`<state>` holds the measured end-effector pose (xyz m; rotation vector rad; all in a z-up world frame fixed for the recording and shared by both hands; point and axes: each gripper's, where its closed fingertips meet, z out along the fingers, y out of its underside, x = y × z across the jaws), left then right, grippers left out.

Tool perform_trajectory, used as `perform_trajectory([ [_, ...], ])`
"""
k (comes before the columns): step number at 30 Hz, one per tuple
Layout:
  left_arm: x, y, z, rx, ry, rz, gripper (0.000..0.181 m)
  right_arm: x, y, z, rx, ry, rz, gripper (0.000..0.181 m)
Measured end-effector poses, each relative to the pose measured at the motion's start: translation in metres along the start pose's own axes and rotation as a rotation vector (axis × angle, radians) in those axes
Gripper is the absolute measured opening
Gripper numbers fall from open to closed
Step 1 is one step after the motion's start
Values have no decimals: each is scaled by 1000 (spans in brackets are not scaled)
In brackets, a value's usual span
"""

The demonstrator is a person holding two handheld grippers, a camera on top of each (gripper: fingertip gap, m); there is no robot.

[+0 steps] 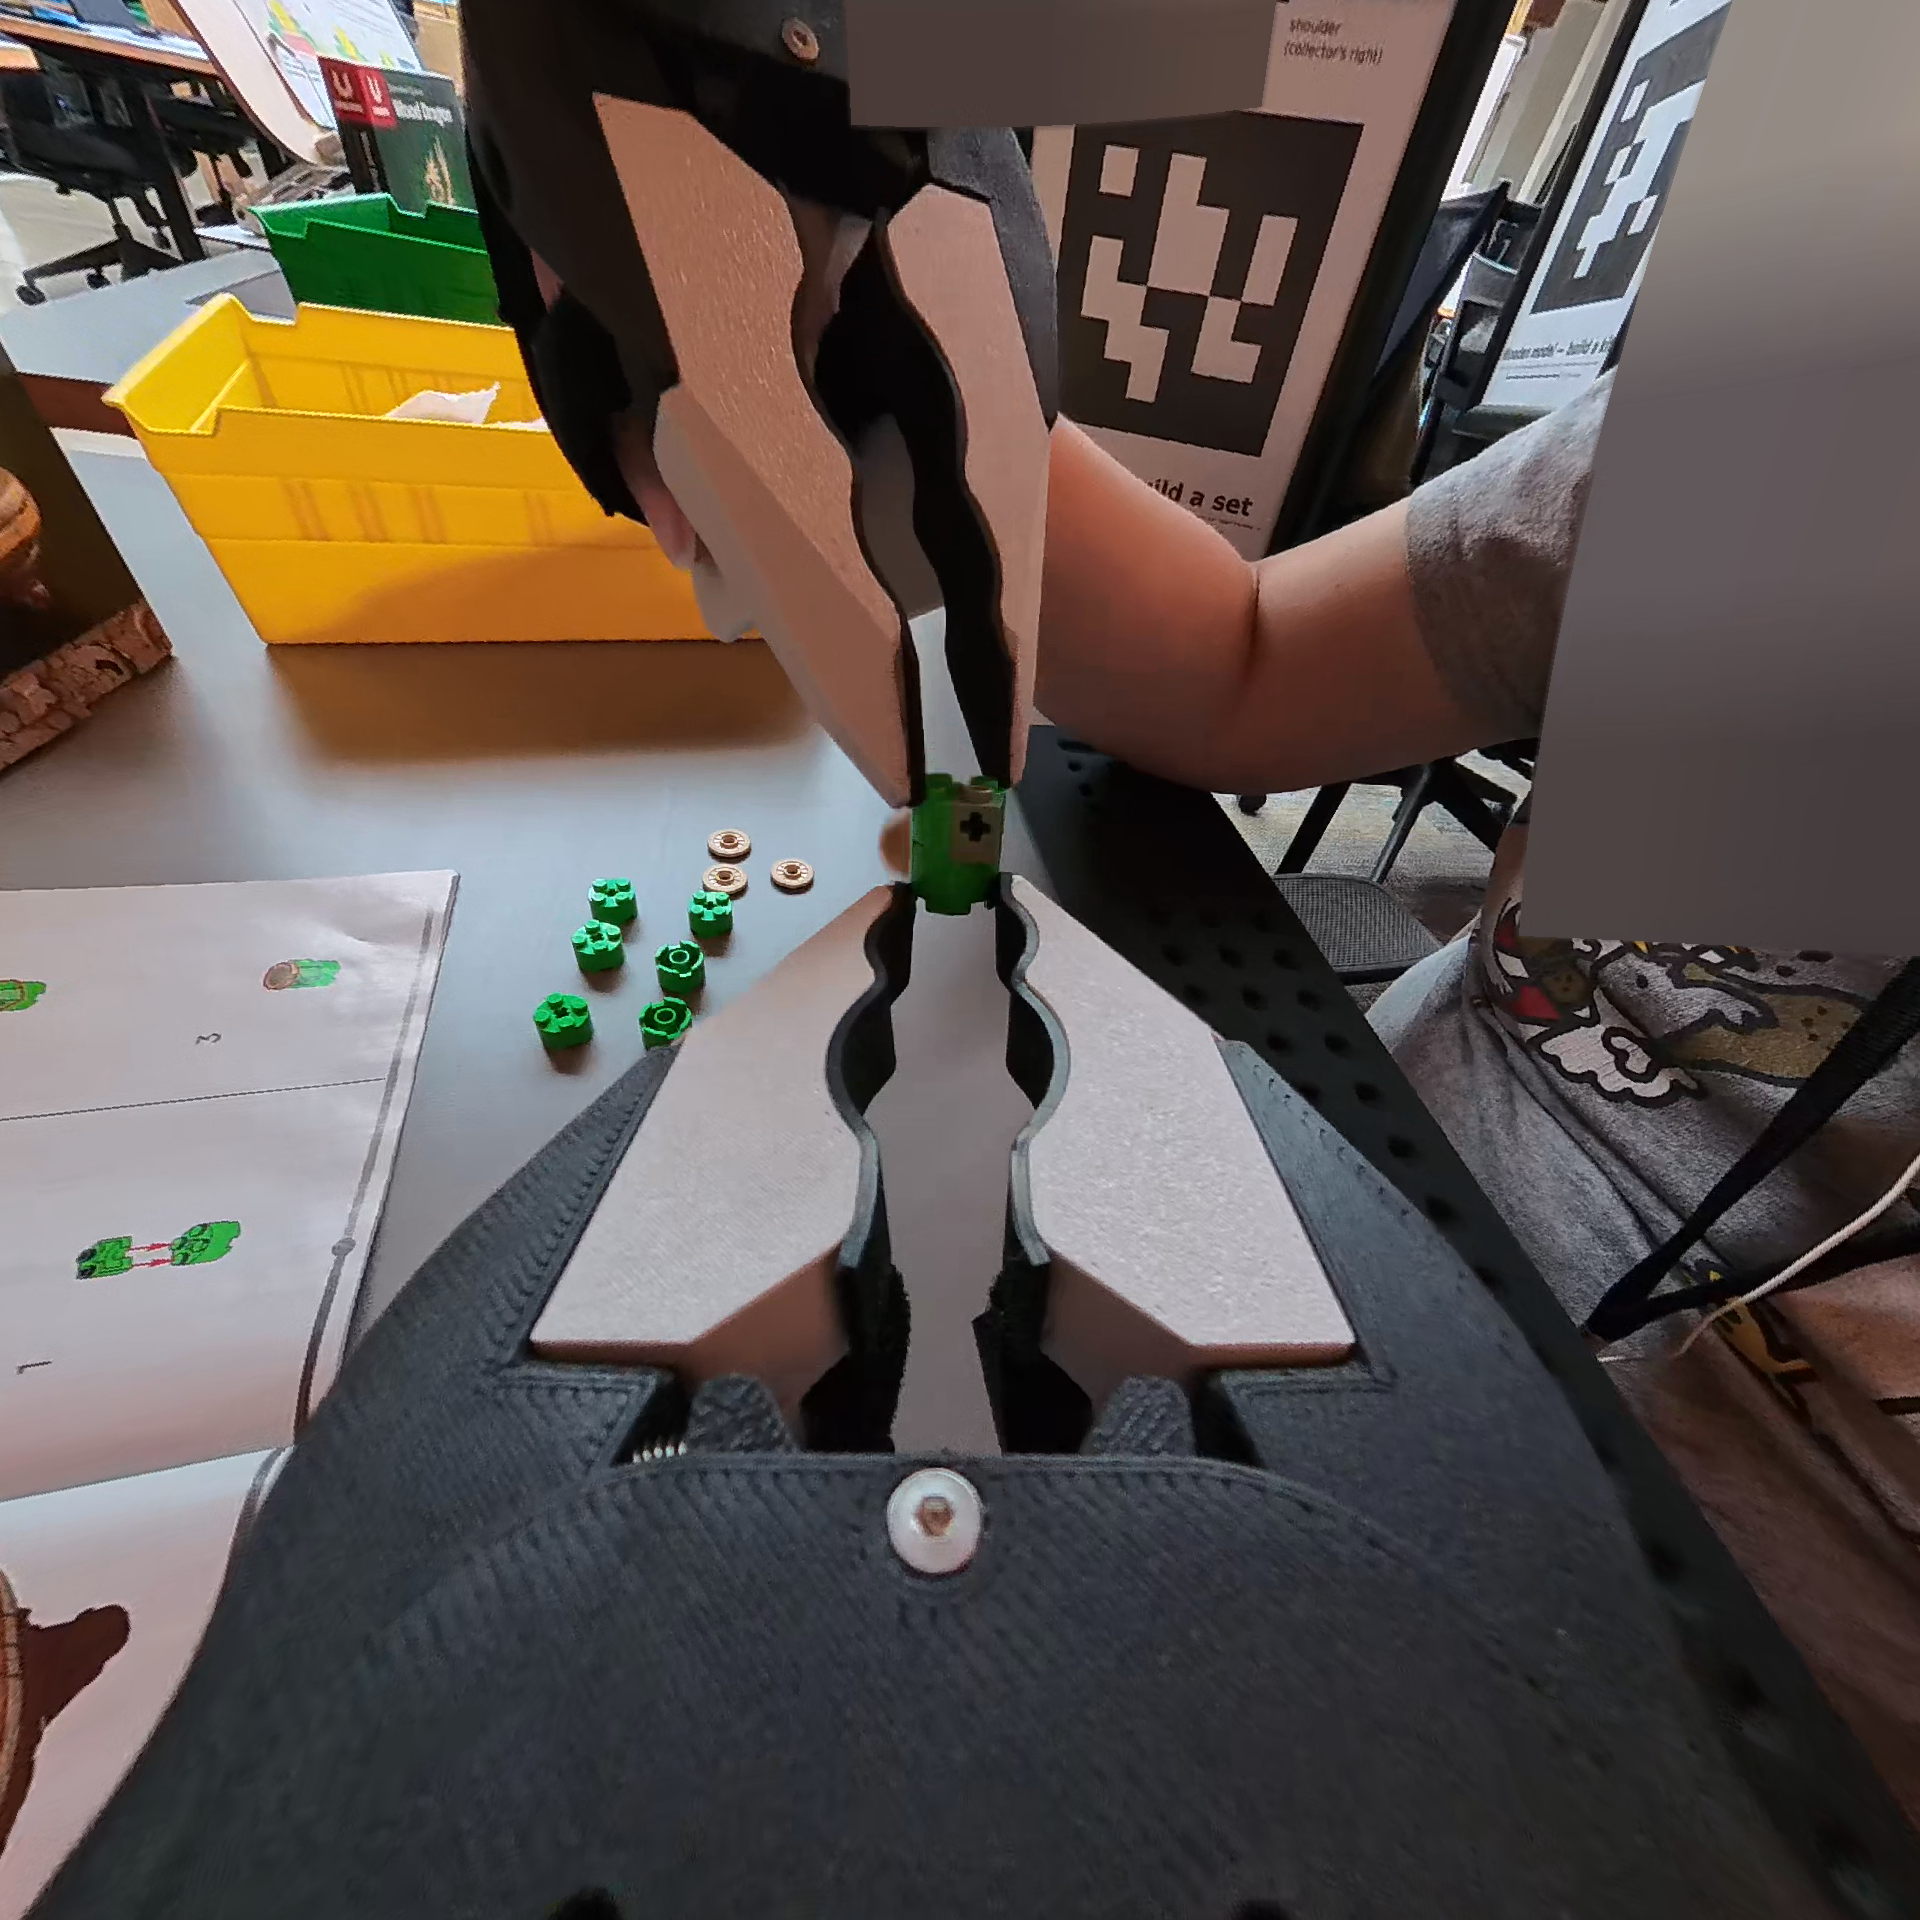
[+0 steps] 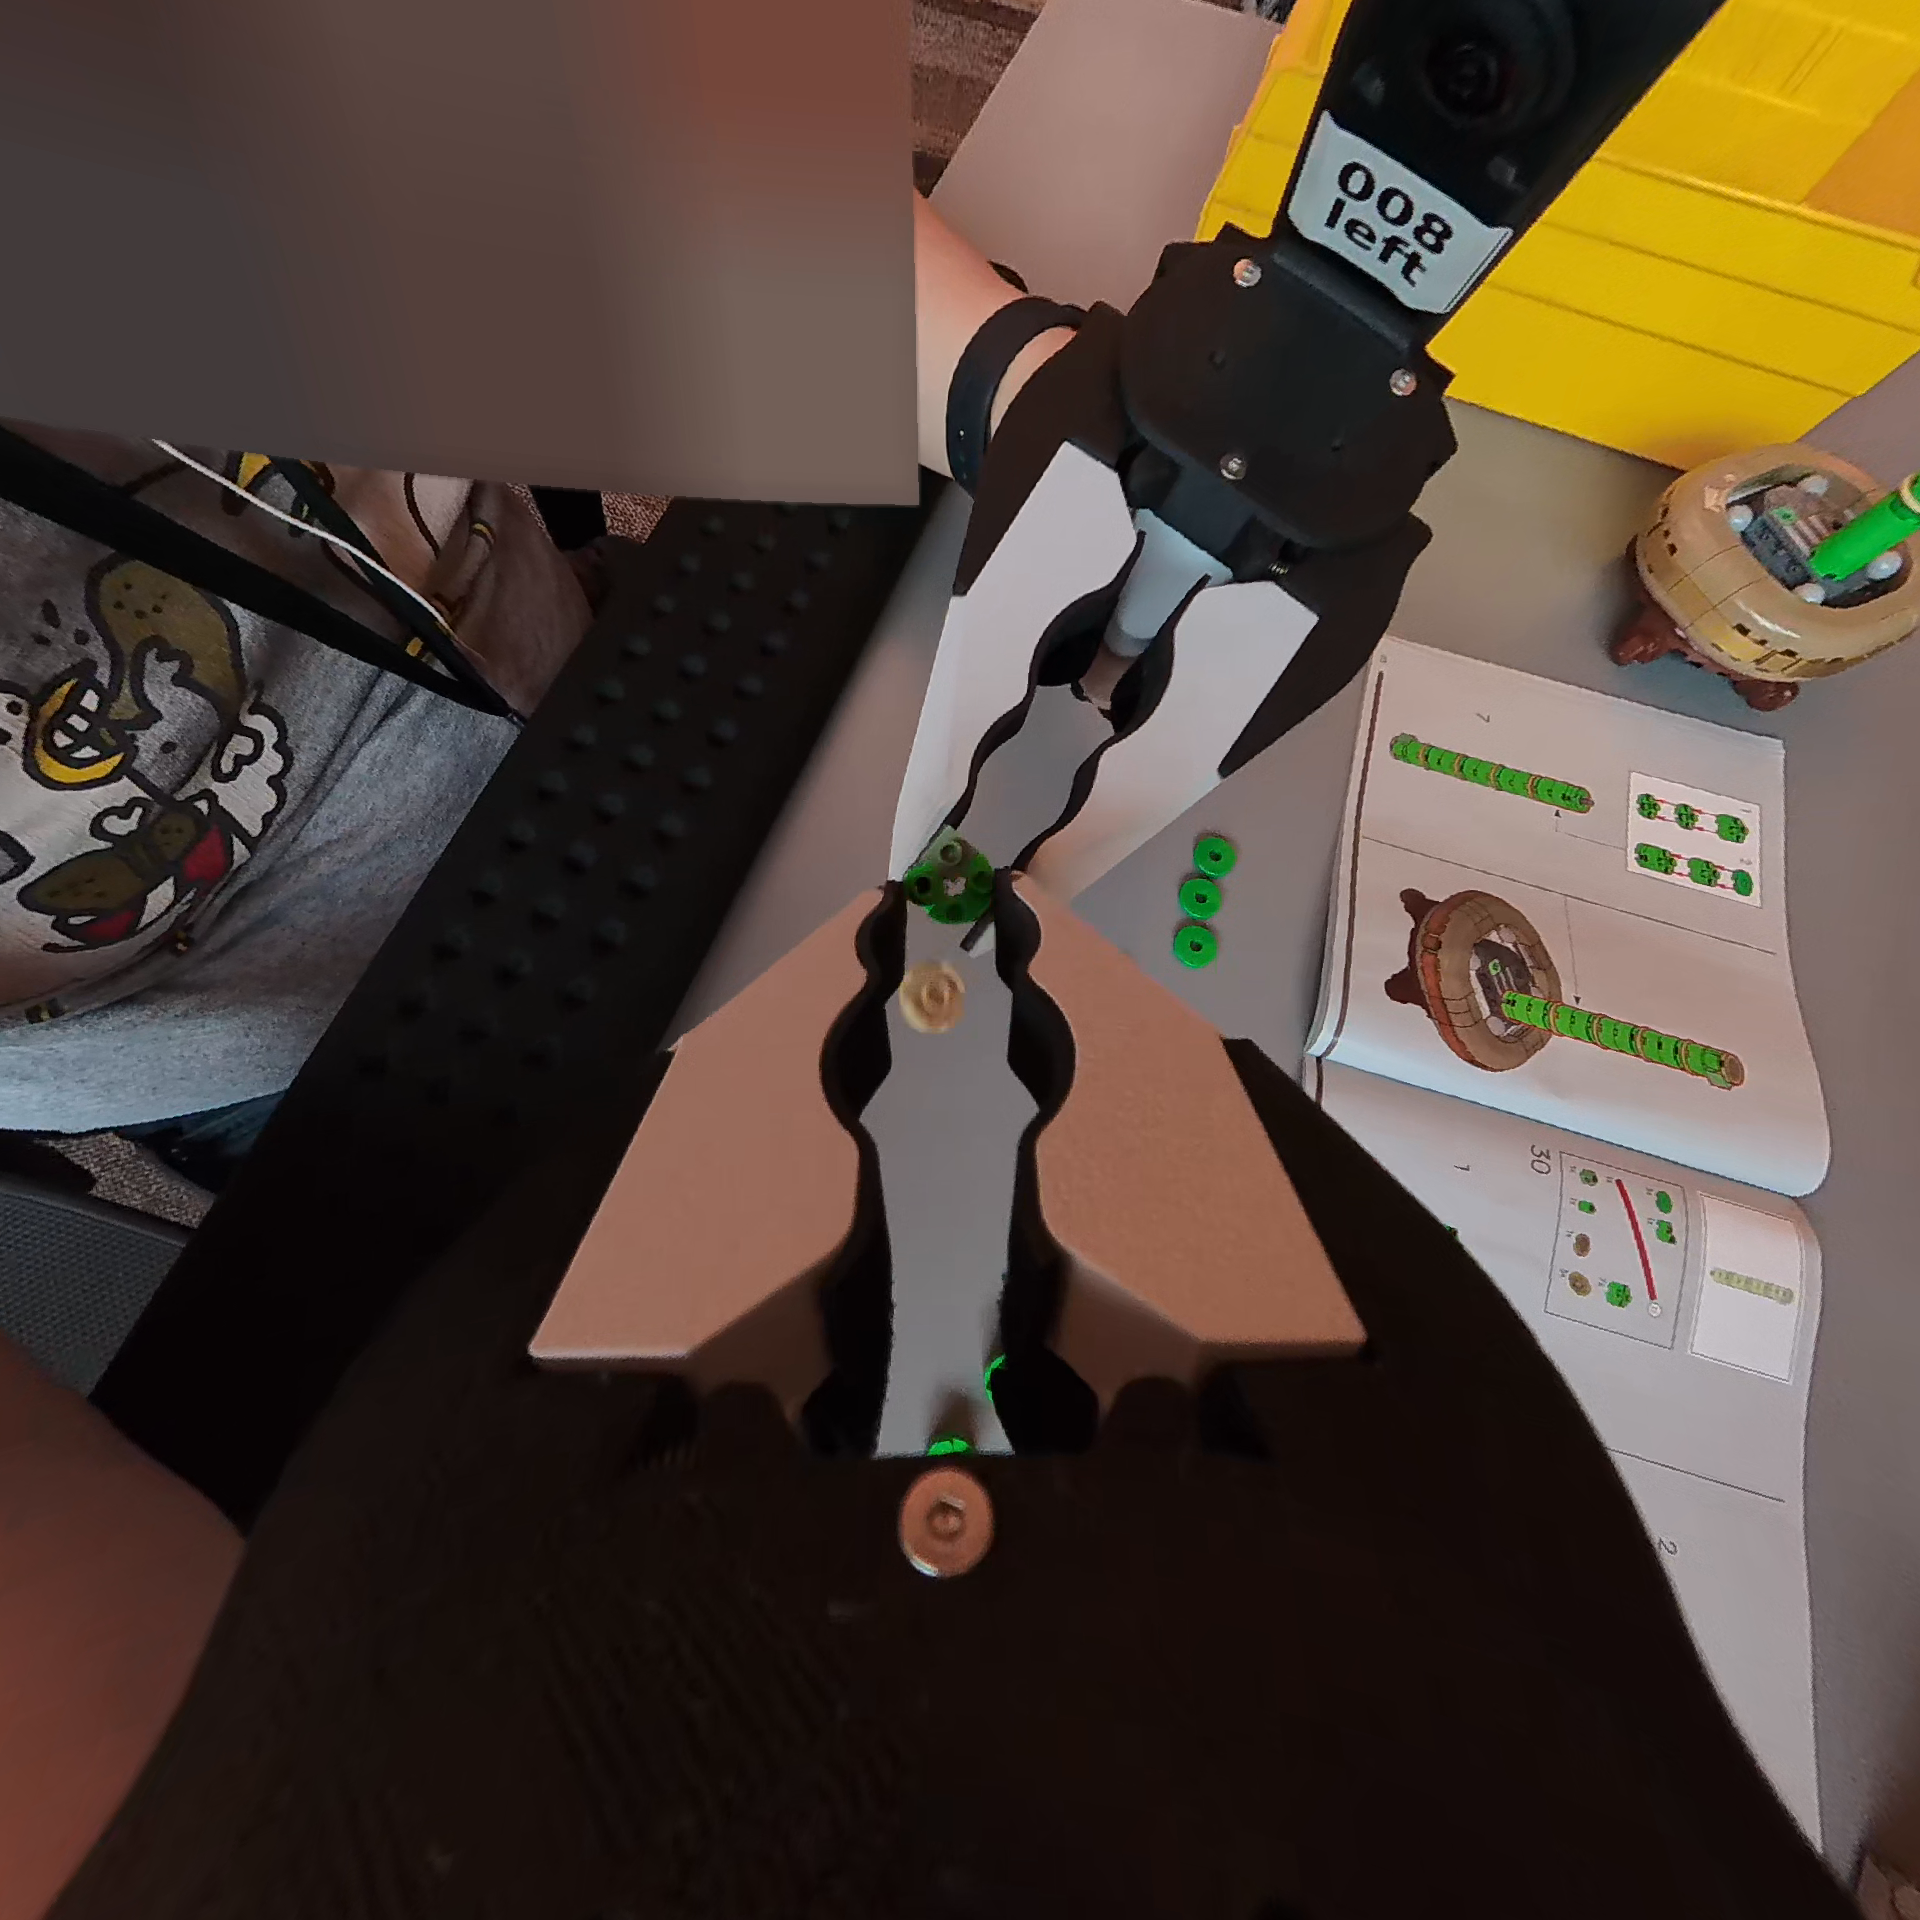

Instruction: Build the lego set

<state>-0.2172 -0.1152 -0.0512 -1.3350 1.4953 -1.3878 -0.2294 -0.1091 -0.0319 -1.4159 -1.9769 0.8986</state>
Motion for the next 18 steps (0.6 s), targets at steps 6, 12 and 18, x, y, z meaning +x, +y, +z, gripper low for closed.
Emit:
perform_trajectory([
  [6, -7, 4, -4, -28, -44, 21, 14, 7, 3, -3, 13, 41, 15, 19],
  [12, -26, -2, -28, 8, -142, 23, 14, 19, 10, -20, 133, 193, 171, 29],
  [18, -37, -15, -49, 78, -213, 13, 14, 28, 78, 21, 43, 442, 463, 26],
])
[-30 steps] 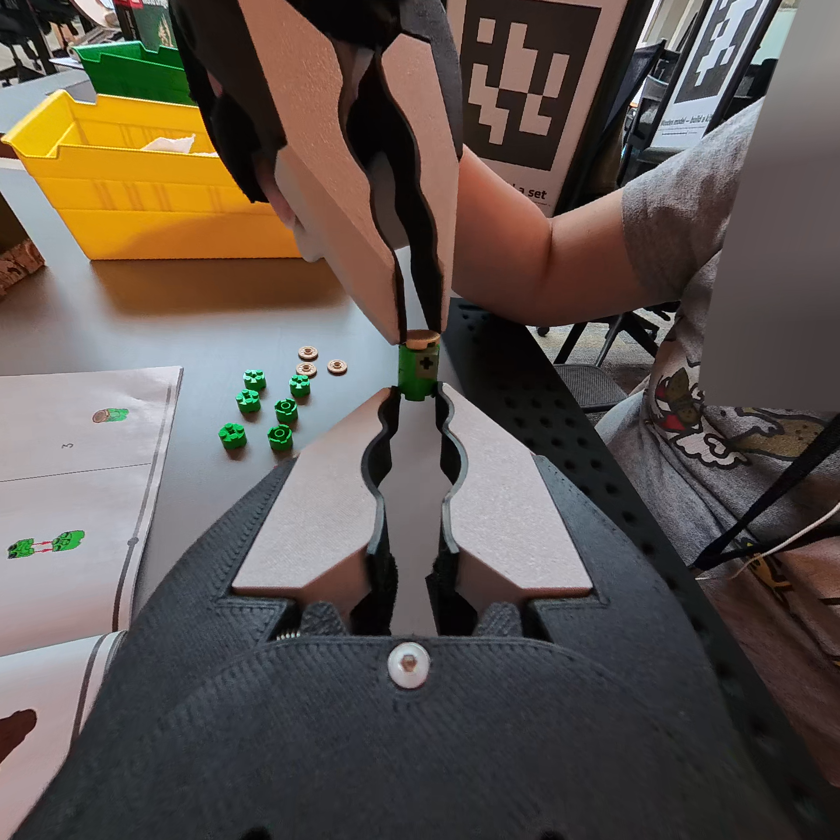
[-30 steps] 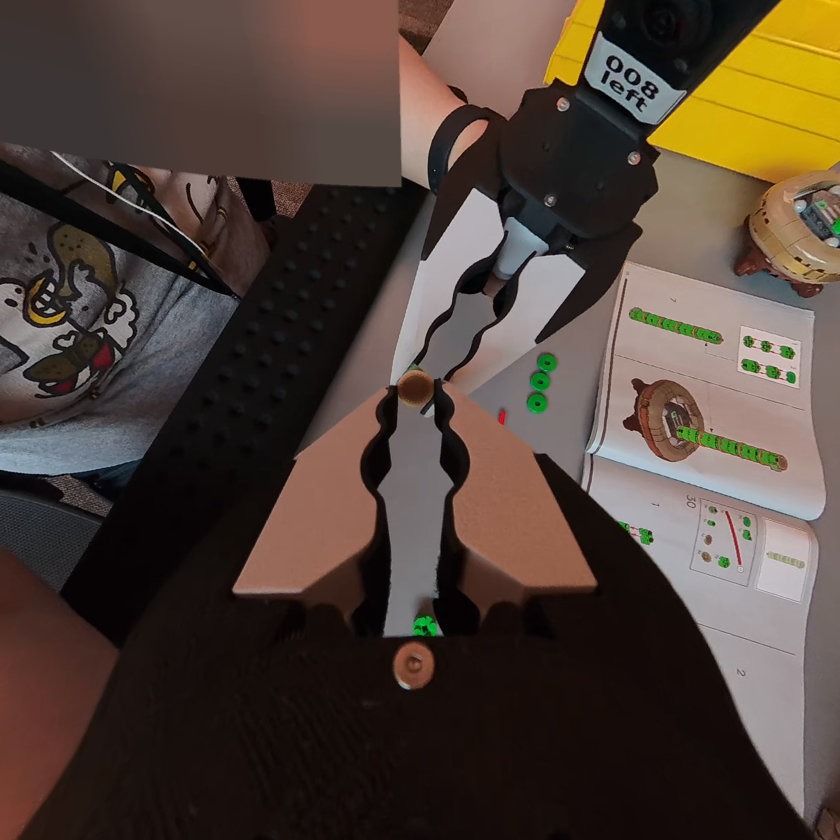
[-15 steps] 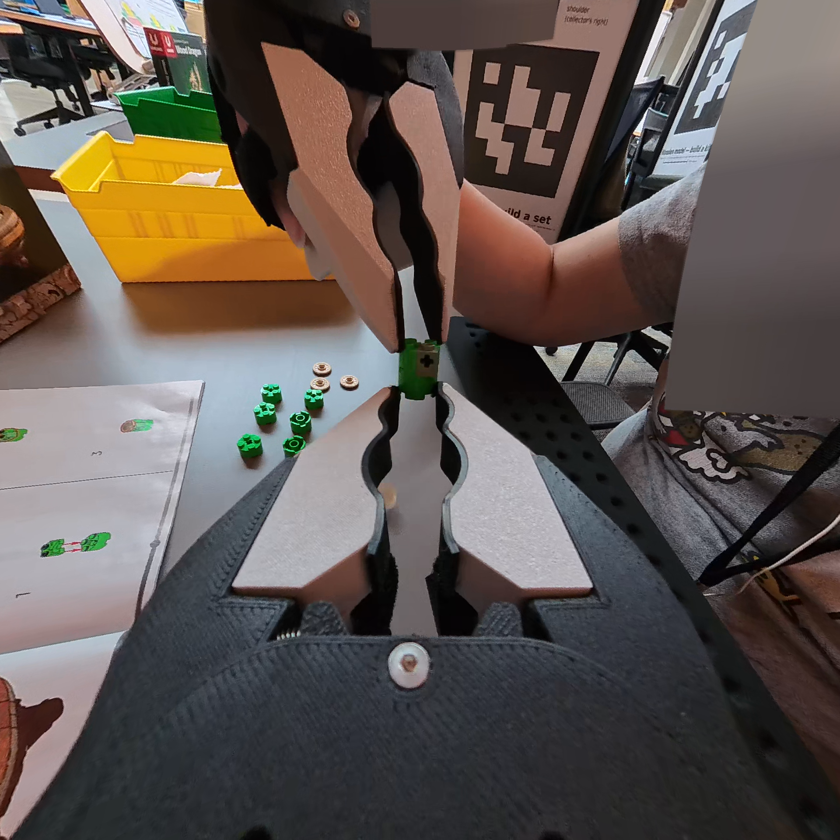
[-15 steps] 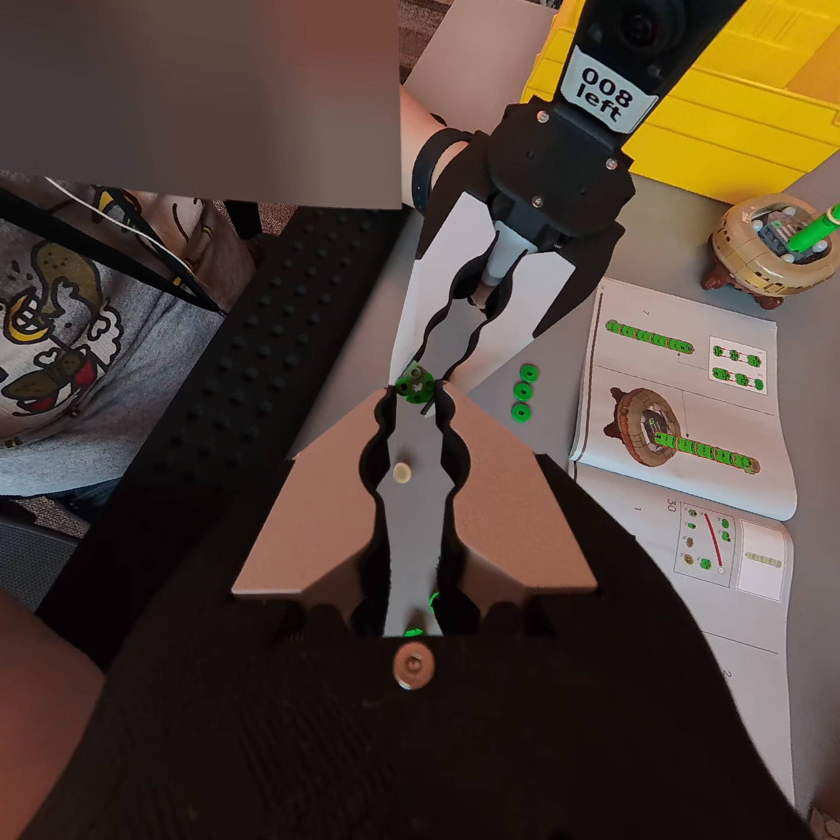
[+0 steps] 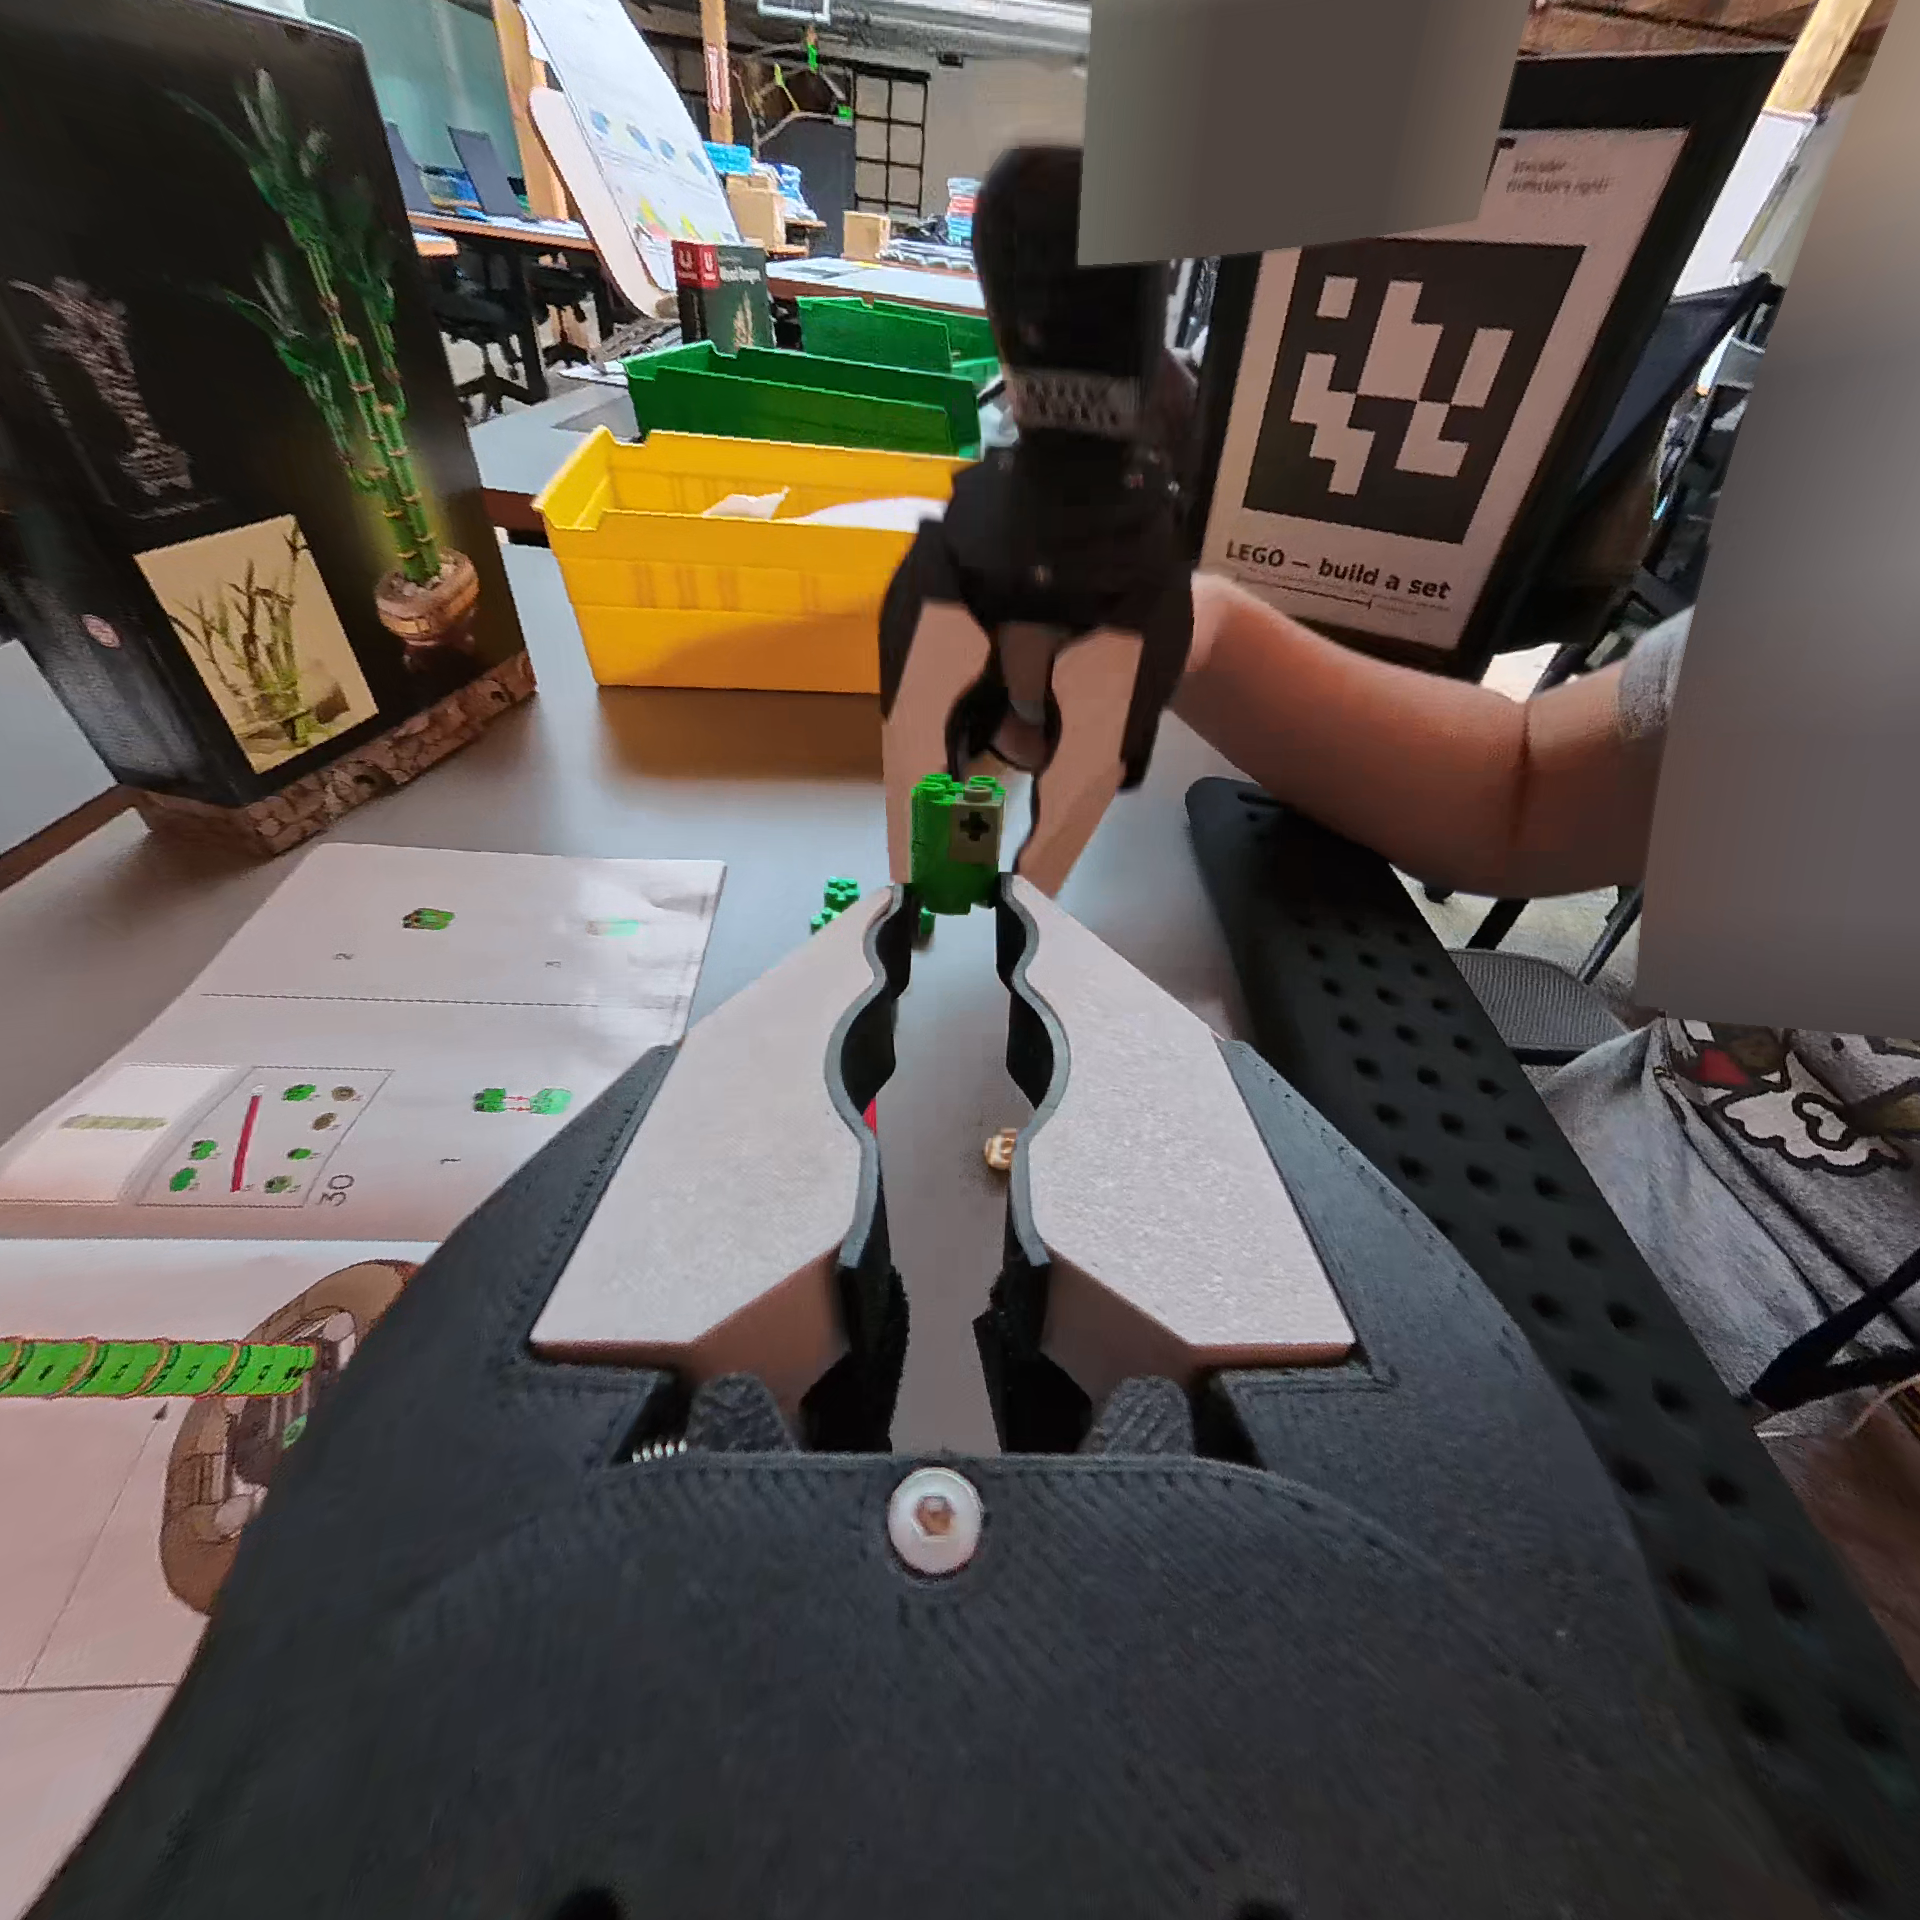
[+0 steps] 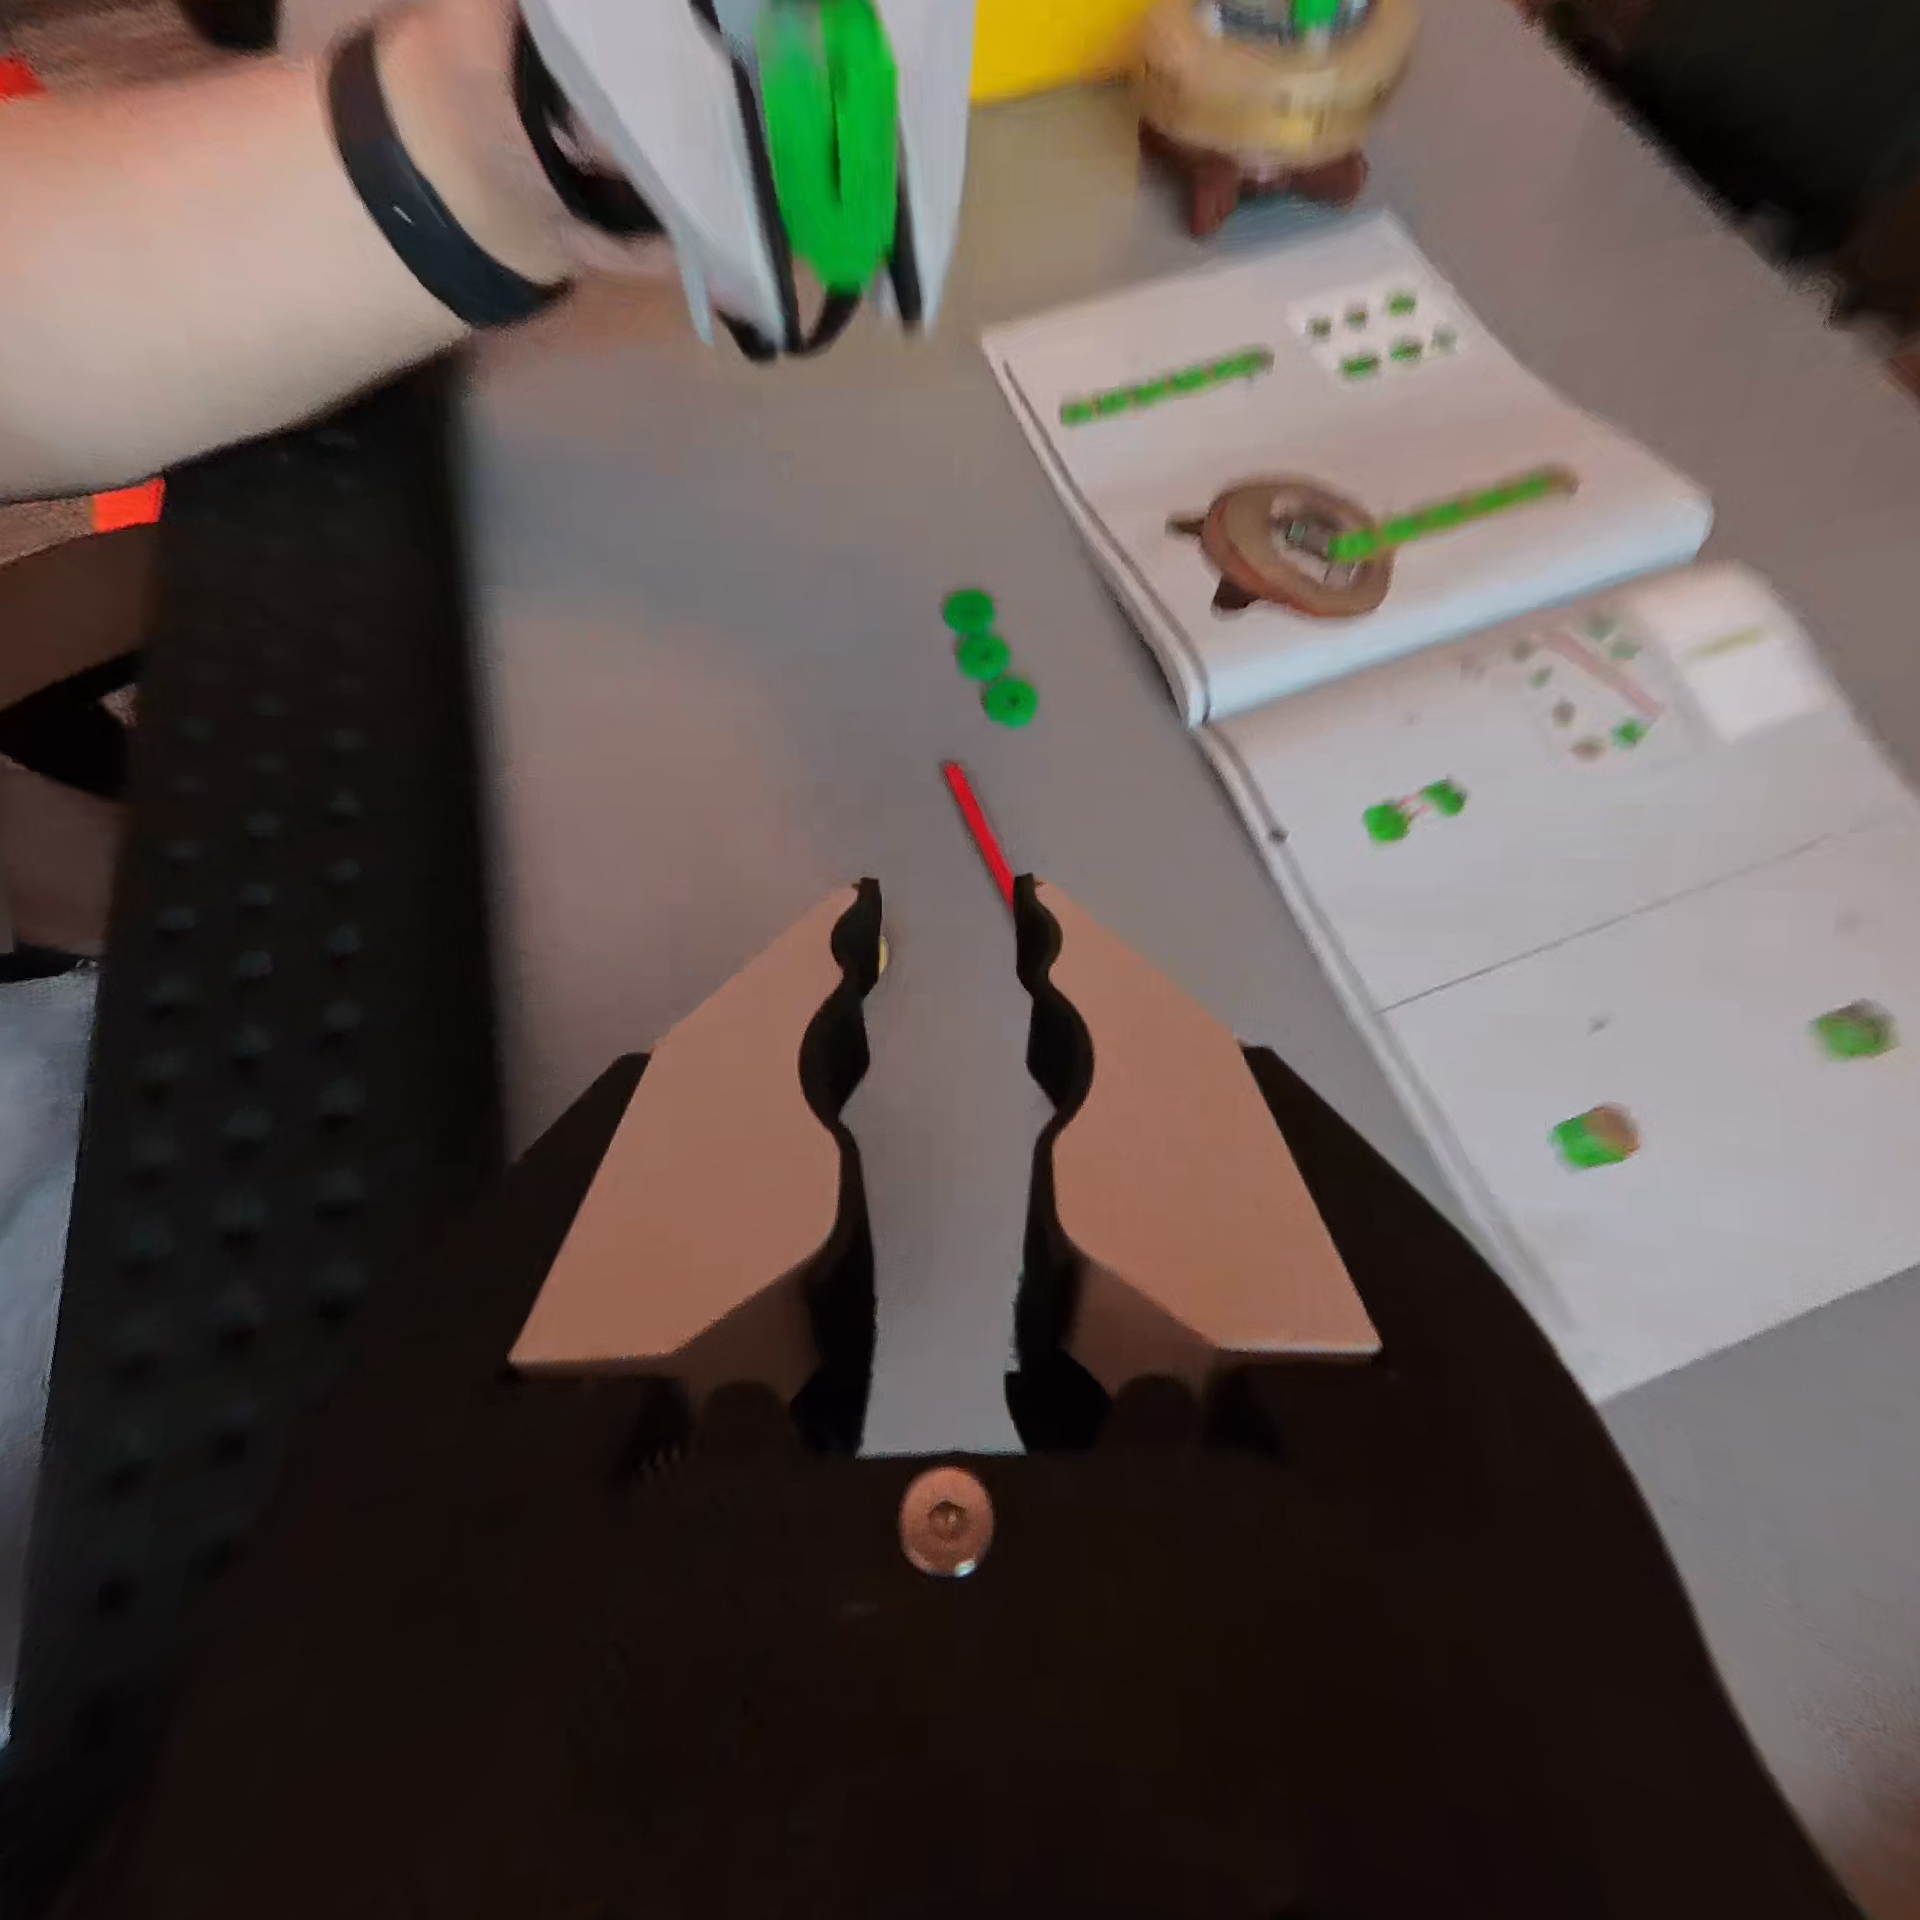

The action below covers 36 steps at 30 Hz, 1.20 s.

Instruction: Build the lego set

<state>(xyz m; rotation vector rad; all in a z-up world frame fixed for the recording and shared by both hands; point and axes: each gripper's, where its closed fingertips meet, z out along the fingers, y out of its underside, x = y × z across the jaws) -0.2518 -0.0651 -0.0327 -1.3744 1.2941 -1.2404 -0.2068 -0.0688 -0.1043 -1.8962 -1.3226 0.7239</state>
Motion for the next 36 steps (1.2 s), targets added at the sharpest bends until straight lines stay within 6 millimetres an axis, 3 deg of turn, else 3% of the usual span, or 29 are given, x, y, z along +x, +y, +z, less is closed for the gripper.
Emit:
perform_trajectory([
  [4, -1, 1, 0, -4, -4, -4, 13, -18, 37, 26, -125, 36, -22, 26],
  [13, 4, 7, 7, -44, 7, 12, 14, -24, 51, 50, -209, 11, 4, 26],
  [15, 4, 8, 7, -48, 6, 10, 14, -25, 50, 51, -205, 10, -10, 14],
  [17, 1, 10, 7, -60, -3, -3, 14, -21, 51, 48, -218, 46, -49, 14],
  [20, -6, 23, 9, -125, -26, -63, 14, -6, 41, 36, -187, 194, -186, 14],
  [23, -9, 48, 13, -251, -19, -159, 14, 6, 20, 19, -143, 411, -440, 14],
  [28, 0, 79, 24, -411, 13, -231, 14, 16, 6, 2, -228, 716, -834, 14],
  [32, 4, 84, 28, -438, 26, -270, 14, 19, 25, 9, -368, 718, -969, 15],
  [36, -4, 79, 22, -404, 2, -320, 14, 11, 32, 8, -494, 729, -1323, 14],
])
